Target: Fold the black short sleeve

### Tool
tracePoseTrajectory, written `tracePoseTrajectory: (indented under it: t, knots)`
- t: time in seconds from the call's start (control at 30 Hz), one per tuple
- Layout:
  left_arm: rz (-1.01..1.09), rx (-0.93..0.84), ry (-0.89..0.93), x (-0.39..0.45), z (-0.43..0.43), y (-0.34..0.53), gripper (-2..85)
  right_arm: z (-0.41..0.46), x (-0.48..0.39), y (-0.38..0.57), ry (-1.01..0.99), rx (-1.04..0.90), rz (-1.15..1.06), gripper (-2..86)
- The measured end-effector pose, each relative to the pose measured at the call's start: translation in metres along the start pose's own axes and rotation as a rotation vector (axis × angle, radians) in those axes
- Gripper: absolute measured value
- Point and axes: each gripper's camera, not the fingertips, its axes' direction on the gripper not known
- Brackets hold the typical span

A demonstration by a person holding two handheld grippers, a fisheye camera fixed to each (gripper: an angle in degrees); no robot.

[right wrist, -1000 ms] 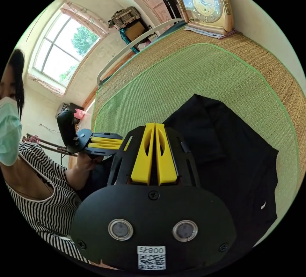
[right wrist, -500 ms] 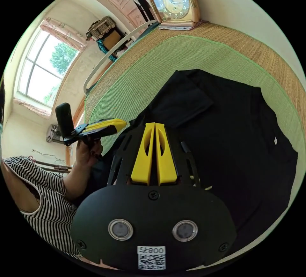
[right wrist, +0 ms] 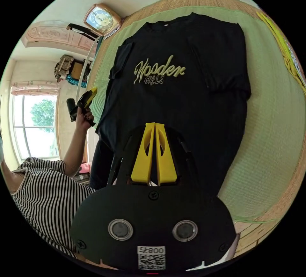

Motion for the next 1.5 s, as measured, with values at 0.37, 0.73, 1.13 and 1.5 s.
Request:
tracePoseTrajectory:
  t: [0.37,0.73,1.13,1.5]
  knots:
    - [-0.125,-0.206,-0.057,0.014,0.004,0.088,0.9,-0.054,0.003,0.129,-0.021,0.014,0.117,0.1]
    - [-0.243,-0.115,-0.067,0.001,0.000,0.112,2.8,-0.073,0.009,0.235,-0.158,0.126,0.240,0.3]
    - [-0.039,-0.333,0.010,0.046,0.149,0.055,3.3,-0.091,-0.056,0.166,-0.048,0.173,0.089,2.7]
    - [0.146,-0.431,0.074,0.088,0.322,-0.038,3.7,-0.071,-0.135,-0.052,0.315,0.170,-0.132,6.1]
